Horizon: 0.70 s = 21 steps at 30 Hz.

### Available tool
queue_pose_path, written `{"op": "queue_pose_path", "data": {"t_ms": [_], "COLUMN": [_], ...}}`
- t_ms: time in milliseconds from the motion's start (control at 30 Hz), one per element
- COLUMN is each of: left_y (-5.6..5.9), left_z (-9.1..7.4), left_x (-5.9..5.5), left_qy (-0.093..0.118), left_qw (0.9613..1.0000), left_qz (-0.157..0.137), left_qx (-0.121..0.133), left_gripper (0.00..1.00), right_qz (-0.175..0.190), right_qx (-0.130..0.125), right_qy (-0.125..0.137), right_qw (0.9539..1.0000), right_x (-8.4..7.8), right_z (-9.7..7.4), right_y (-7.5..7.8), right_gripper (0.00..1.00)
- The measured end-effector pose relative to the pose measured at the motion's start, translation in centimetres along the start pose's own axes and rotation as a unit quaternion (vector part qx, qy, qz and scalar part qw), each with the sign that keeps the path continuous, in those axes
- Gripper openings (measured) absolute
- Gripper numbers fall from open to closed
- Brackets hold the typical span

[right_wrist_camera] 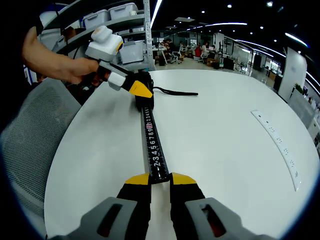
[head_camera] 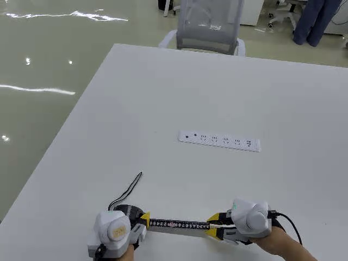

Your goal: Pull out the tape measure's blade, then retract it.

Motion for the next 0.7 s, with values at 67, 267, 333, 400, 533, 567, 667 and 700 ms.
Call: {"op": "queue_pose_path", "data": {"t_ms": [67, 267, 333, 400, 533, 567, 667, 700], "left_y": [-0.01, -0.02, -0.02, -0.02, -0.02, -0.02, -0.05, -0.05], "left_z": [-0.04, -0.02, -0.01, 0.0, -0.09, -0.1, -0.07, -0.08], "left_x": [0.04, 0.07, 0.09, 0.09, 0.13, 0.14, 0.11, 0.12], "left_qy": [0.0, -0.001, -0.001, 0.0, -0.001, -0.001, -0.001, -0.002], "left_qw": [1.0, 1.0, 1.0, 1.0, 1.0, 1.0, 1.0, 1.0], "left_qz": [0.0, -0.001, 0.0, 0.0, -0.001, -0.001, -0.003, -0.003], "left_qx": [-0.001, -0.002, -0.002, -0.003, -0.004, -0.004, -0.004, -0.005], "left_gripper": [0.6, 0.6, 0.6, 0.6, 0.6, 0.6, 0.6, 0.6], "right_qz": [0.0, -0.001, -0.002, -0.002, -0.002, -0.002, -0.002, -0.003], "right_qx": [0.0, 0.001, 0.001, 0.002, 0.001, 0.001, 0.001, 0.001], "right_qy": [0.0, 0.0, 0.0, 0.0, 0.001, 0.001, 0.002, 0.002], "right_qw": [1.0, 1.0, 1.0, 1.0, 1.0, 1.0, 1.0, 1.0], "right_x": [0.09, 0.39, 0.39, 0.38, 0.51, 0.54, 0.6, 0.57], "right_z": [0.06, 0.11, 0.17, 0.21, 0.26, 0.26, 0.31, 0.35], "right_y": [-0.02, -0.1, -0.07, -0.06, -0.08, -0.07, -0.04, 0.0], "right_gripper": [0.12, 0.12, 0.12, 0.12, 0.12, 0.12, 0.12, 0.12]}}
Point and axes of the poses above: the centre of the closed fingertips' face, and the gripper's own axes: z roughly forward along the fingers, y roughly to its right, x roughly out of its top, the point moved 1 cm from there along -z, roughly backward along the fingers, and after that the axes turned 13 degrees about x, right-handed, at the moved point
